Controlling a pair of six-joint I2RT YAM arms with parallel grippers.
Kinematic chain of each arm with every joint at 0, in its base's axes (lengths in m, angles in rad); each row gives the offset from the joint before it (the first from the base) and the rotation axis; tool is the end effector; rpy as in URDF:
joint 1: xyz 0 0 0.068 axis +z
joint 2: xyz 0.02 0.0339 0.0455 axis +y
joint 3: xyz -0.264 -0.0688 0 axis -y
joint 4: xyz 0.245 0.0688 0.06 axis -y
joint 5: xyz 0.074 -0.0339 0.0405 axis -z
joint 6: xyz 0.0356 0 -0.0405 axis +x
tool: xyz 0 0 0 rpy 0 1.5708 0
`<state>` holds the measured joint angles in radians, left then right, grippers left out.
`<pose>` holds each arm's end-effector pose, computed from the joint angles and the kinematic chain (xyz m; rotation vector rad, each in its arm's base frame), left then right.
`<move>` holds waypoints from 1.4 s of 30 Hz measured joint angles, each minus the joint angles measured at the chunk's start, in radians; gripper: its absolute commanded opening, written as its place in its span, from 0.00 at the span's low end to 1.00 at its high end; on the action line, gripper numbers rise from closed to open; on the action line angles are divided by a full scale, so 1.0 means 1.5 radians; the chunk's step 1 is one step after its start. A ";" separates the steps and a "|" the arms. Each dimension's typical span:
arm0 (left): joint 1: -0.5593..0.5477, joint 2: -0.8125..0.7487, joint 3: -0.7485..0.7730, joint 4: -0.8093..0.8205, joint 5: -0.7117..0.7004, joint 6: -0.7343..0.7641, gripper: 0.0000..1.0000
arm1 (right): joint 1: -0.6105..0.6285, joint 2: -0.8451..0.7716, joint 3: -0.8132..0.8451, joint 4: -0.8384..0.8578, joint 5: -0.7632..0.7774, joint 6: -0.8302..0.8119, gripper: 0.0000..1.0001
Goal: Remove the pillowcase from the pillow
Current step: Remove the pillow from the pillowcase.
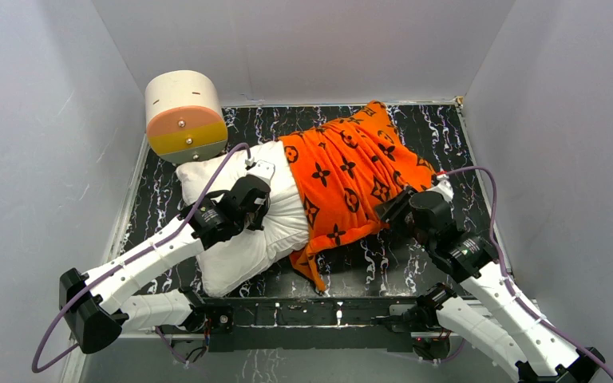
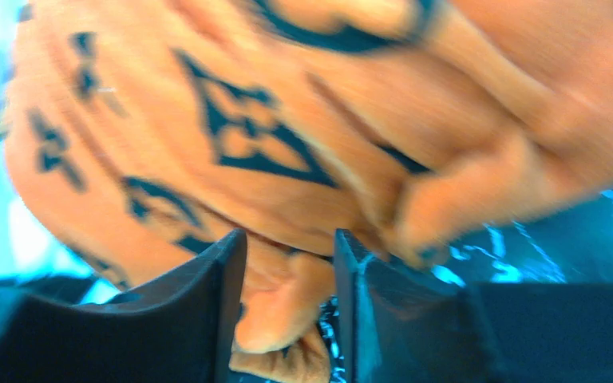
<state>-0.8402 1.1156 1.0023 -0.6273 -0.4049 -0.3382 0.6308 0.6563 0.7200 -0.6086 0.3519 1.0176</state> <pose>0.1659 -0.1641 0.3105 0.3594 2.2160 -0.1660 0.1230 0.0747 0.2944 0.6189 2.0499 0.6236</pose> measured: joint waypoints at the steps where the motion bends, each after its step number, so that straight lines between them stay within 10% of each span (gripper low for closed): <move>1: 0.003 0.000 -0.001 -0.001 0.001 0.005 0.00 | -0.004 -0.002 -0.001 0.019 -0.020 0.002 0.69; 9: 0.012 0.017 0.014 -0.011 0.006 0.016 0.00 | 0.011 0.052 -0.094 0.283 -0.281 0.061 0.76; 20: 0.013 0.067 0.049 -0.035 -0.007 0.008 0.00 | 0.232 0.138 -0.090 0.284 -0.083 0.202 0.77; 23: 0.013 0.066 0.049 -0.036 -0.009 0.004 0.00 | 0.299 0.149 -0.097 0.302 -0.007 0.259 0.66; 30: 0.014 0.062 0.051 -0.041 -0.024 -0.002 0.00 | 0.396 0.279 -0.043 0.240 0.164 0.356 0.01; 42: 0.049 0.021 0.022 -0.005 0.010 0.028 0.00 | 0.422 0.195 0.008 -0.125 0.372 0.580 0.00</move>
<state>-0.7662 1.1469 1.0348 -0.6350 -0.3897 -0.2962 1.2633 0.9489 0.7315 -0.7967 0.9104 1.8877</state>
